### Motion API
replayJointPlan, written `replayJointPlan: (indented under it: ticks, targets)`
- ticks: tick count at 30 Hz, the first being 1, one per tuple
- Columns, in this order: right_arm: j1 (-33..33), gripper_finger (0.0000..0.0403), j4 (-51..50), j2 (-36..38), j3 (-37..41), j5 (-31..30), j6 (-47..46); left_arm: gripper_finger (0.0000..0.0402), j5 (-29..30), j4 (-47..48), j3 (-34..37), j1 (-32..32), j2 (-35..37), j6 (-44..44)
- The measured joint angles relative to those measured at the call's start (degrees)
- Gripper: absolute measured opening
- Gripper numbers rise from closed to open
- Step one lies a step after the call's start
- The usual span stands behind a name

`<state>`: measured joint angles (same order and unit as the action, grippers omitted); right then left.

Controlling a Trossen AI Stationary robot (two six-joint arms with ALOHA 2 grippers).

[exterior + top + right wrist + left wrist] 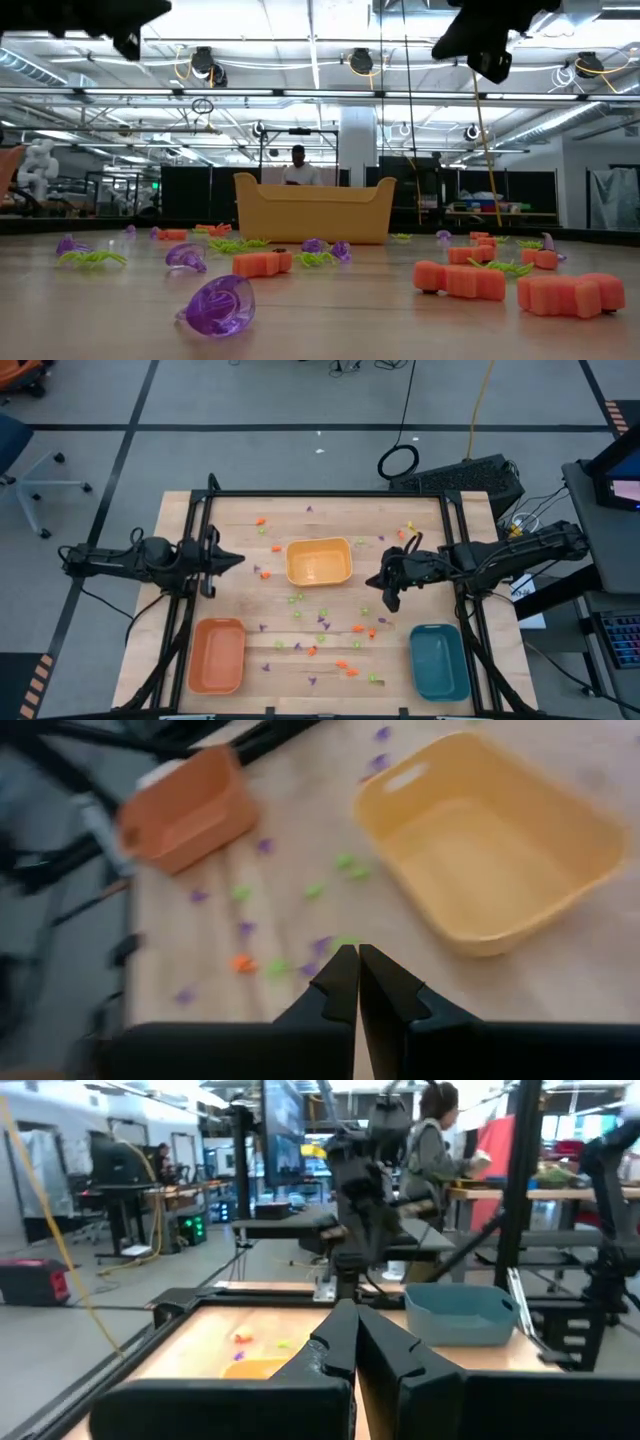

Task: Sort Halloween decoration
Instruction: Put the green spider toy into the yellow bin

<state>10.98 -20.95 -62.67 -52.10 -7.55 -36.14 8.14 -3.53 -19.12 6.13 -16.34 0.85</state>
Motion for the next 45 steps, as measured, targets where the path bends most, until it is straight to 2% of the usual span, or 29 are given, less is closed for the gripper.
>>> replayJointPlan:
  ticks: [4, 7, 13, 20, 24, 31, 33, 35, 38, 45]
  targets:
    - [0.02, 0.0000, 0.46, 0.00, 0.00, 6.35, -3.66, 0.0008, 0.02, 0.03, -7.12, 0.00, -6.26, -2.07]
    - [0.02, 0.0000, 0.43, 0.00, 0.00, 6.24, -10.35, 0.0008, 0.00, -0.21, -12.67, 0.00, -10.93, -2.06]
    - [0.02, 0.0000, -1.88, -0.02, 0.00, 1.78, -13.04, 0.0008, -1.90, 0.83, -20.95, 0.30, -18.85, -2.09]
    - [0.02, 0.0000, -4.59, -0.07, -1.04, 1.43, -20.98, 0.0008, -2.08, 7.99, -29.60, 3.52, -27.41, -2.10]
    - [0.02, 0.0000, -13.16, -0.04, -5.76, -1.83, -25.96, 0.0008, -2.09, 8.17, -32.89, 4.74, -31.05, -2.34]
    - [-1.13, 0.0000, -41.44, 0.02, -14.24, -5.65, -43.19, 0.0008, 0.41, 8.24, -36.30, 3.85, -34.55, -10.02]
    - [-2.01, 0.0000, -46.39, 0.00, -14.43, -3.25, -44.11, 0.0008, 2.78, 8.82, -36.59, 3.36, -35.47, -10.22]
    - [-3.13, 0.0000, -51.25, -0.02, -14.25, -0.72, -44.09, 0.0008, 8.08, 9.00, -36.61, 2.96, -36.44, -12.88]
    - [-4.85, 0.0000, -52.34, -0.01, -12.41, 1.70, -42.18, 0.0008, 14.37, 8.97, -36.63, 2.11, -37.70, -17.75]
    - [-9.48, 0.0028, -48.46, -0.08, -5.58, 5.85, -34.85, 0.0009, 14.60, 8.31, -36.65, 1.70, -40.01, -18.59]
